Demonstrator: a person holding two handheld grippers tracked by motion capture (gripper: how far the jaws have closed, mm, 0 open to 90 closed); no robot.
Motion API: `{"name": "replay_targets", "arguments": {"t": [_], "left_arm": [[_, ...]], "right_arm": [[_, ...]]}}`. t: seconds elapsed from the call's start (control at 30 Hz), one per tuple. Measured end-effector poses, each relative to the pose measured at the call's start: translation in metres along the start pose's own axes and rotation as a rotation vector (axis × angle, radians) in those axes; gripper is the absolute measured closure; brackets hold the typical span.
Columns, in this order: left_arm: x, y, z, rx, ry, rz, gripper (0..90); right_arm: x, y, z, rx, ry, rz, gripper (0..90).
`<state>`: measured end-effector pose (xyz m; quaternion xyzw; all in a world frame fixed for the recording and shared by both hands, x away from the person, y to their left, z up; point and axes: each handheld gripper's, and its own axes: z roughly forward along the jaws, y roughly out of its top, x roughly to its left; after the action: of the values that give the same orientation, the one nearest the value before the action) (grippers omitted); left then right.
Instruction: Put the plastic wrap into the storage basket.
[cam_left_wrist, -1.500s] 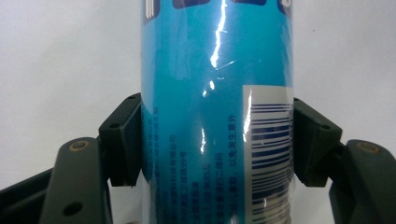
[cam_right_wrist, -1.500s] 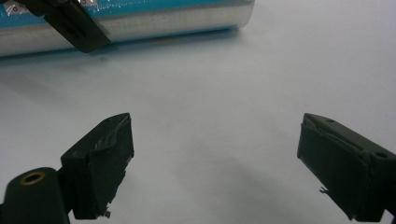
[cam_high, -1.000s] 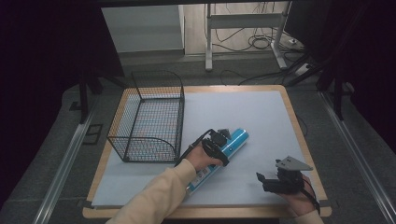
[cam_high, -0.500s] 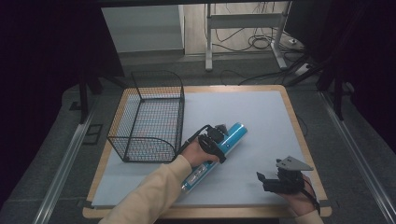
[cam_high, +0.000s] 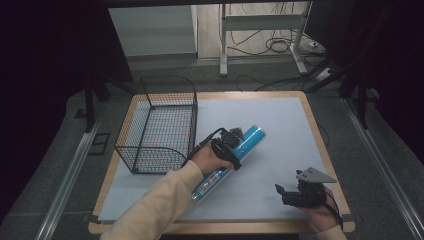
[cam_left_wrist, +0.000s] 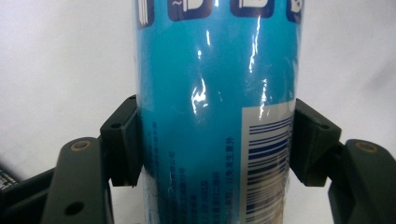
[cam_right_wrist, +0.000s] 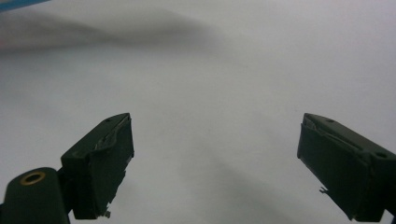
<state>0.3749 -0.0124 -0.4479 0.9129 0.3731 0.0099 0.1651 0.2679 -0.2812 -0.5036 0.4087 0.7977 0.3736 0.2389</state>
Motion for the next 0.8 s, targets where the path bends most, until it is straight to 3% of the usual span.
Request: {"name": "replay_targets", "arguments": {"t": [0.47, 0.8], "left_arm": [[0.003, 0.007, -0.016, 0.002, 0.019, 0.018, 31.3], [0.004, 0.017, -0.026, -0.001, 0.026, 0.009, 31.3]], "right_arm": [[0.000, 0.000, 0.000, -0.001, -0.002, 0.001, 11.1], [0.000, 0.000, -0.001, -0.005, -0.002, 0.000, 11.1]]}}
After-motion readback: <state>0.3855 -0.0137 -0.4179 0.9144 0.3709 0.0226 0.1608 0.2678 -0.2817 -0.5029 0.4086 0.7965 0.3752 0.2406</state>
